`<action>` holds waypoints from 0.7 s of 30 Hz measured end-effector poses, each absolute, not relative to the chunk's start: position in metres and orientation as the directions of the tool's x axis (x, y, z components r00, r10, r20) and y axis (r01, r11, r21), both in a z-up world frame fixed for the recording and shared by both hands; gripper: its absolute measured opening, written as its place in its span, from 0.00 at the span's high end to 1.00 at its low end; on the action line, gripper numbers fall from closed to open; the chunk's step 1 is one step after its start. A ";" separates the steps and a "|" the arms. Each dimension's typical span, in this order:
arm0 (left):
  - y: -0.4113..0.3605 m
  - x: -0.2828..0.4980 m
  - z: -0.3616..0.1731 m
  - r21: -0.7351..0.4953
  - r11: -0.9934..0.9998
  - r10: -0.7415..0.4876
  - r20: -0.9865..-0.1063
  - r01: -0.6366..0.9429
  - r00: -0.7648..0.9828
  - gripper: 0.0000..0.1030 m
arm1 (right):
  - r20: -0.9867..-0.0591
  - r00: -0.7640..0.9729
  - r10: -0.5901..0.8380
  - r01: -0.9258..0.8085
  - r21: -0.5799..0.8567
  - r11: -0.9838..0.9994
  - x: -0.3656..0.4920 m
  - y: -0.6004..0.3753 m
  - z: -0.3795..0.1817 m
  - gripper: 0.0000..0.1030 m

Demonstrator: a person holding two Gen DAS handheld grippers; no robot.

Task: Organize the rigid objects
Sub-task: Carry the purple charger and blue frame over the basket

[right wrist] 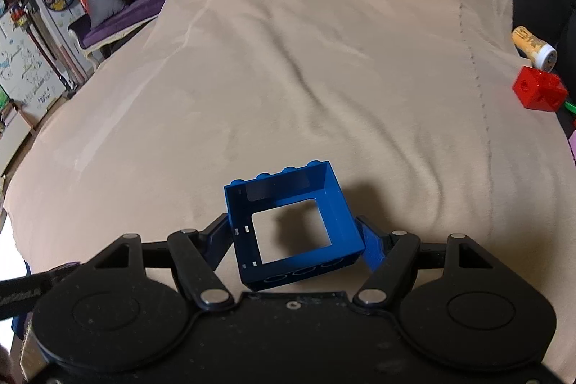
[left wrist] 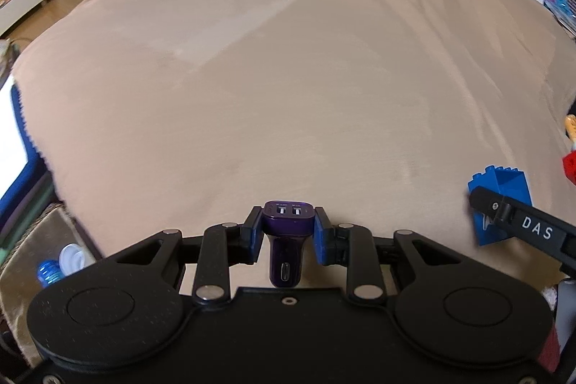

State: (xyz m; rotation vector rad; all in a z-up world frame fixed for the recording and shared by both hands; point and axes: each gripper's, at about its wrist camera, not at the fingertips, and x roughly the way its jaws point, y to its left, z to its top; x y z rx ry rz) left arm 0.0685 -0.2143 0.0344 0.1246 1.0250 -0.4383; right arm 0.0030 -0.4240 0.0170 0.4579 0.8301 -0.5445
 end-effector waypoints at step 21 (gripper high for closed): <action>-0.096 0.061 0.045 -0.114 0.973 -0.201 -0.845 0.202 0.496 0.74 | -0.802 0.557 -0.214 0.514 0.130 0.848 0.038 -0.335 0.027 0.30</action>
